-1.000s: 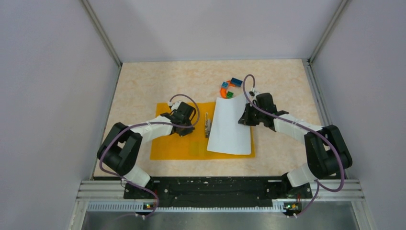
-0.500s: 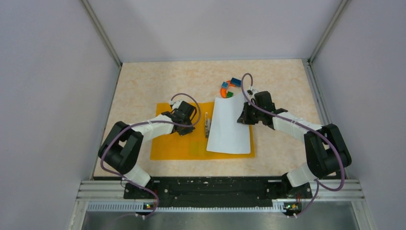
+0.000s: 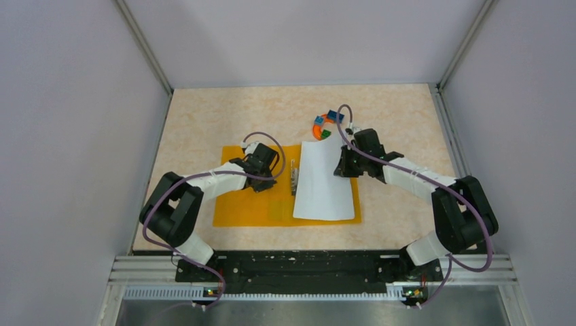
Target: Put the files into the folder
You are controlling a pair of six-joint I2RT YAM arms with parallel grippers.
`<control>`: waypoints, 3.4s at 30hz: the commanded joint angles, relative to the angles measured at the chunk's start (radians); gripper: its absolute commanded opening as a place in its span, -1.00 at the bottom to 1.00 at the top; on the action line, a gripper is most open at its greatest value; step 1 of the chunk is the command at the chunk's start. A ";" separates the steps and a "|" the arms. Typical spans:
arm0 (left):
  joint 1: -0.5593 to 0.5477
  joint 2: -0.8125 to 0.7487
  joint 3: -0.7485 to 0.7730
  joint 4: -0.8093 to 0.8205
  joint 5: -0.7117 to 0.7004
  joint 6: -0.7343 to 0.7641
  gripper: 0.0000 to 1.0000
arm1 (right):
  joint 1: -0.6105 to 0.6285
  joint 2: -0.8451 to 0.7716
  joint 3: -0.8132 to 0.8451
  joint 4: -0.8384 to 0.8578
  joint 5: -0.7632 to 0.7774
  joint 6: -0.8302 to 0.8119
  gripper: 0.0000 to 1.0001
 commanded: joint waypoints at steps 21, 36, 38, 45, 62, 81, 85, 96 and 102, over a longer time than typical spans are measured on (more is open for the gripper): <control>-0.016 0.006 0.039 -0.058 -0.028 0.040 -1.00 | 0.045 -0.066 0.101 -0.100 0.119 0.015 -1.00; -0.027 -0.002 0.066 -0.077 -0.033 0.058 -1.00 | 0.070 -0.054 0.165 -0.114 0.117 0.024 -1.00; -0.028 -0.001 0.067 -0.077 -0.034 0.058 -1.00 | 0.073 -0.045 0.172 -0.115 0.119 0.027 -1.00; -0.028 0.000 0.068 -0.077 -0.035 0.060 -1.00 | 0.086 -0.021 0.194 -0.108 0.098 0.032 -1.00; -0.029 0.009 0.073 -0.074 -0.033 0.068 -1.00 | 0.095 0.046 0.232 -0.172 -0.020 -0.086 -1.00; -0.029 0.011 0.076 -0.073 -0.025 0.064 -1.00 | 0.090 0.066 0.226 -0.178 -0.063 -0.092 -1.00; -0.031 0.012 0.077 -0.072 -0.025 0.062 -1.00 | 0.091 0.067 0.221 -0.171 -0.061 -0.088 -1.00; -0.032 0.008 0.074 -0.075 -0.028 0.061 -1.00 | 0.090 0.060 0.219 -0.164 -0.050 -0.072 -0.91; -0.033 0.009 0.076 -0.077 -0.028 0.059 -1.00 | 0.090 0.041 0.211 -0.174 -0.017 -0.064 -0.42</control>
